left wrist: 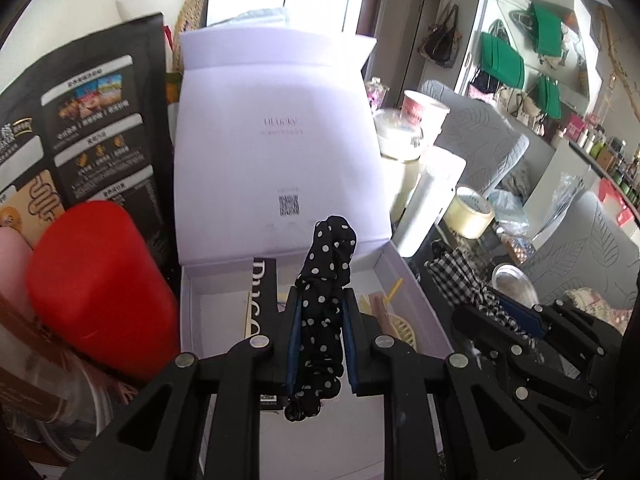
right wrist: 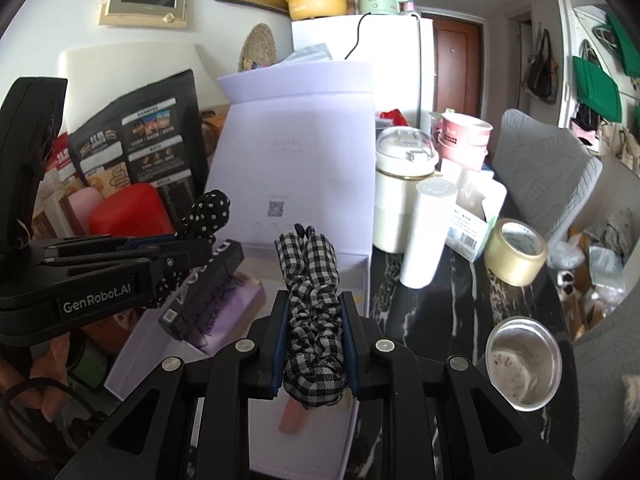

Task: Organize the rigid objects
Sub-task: 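Lower both scrunchies into the white box and open both tools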

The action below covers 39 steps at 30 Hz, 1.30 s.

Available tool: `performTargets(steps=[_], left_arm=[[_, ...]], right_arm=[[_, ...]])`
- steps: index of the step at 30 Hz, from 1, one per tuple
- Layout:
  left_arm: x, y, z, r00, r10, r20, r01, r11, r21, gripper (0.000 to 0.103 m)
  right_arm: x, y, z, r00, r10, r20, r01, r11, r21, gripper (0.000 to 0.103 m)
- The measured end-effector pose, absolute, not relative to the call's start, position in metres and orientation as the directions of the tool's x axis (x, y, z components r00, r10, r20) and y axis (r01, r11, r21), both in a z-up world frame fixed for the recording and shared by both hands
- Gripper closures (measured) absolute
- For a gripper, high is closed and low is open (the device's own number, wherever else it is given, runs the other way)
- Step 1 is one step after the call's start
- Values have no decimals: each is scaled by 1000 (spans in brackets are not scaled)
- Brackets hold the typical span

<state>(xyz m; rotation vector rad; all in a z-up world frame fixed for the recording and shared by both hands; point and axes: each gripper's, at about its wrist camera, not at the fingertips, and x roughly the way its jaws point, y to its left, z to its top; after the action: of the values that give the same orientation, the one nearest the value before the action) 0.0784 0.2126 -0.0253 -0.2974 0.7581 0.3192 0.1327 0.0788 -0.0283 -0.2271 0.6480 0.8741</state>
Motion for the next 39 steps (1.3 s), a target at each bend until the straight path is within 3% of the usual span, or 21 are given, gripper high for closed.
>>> performTargets(steps=[39], left_arm=[[110, 211, -79, 500, 212, -840, -440, 897, -35, 85]], right_arm=[[151, 91, -68, 414, 580, -701, -760, 644, 84, 79]])
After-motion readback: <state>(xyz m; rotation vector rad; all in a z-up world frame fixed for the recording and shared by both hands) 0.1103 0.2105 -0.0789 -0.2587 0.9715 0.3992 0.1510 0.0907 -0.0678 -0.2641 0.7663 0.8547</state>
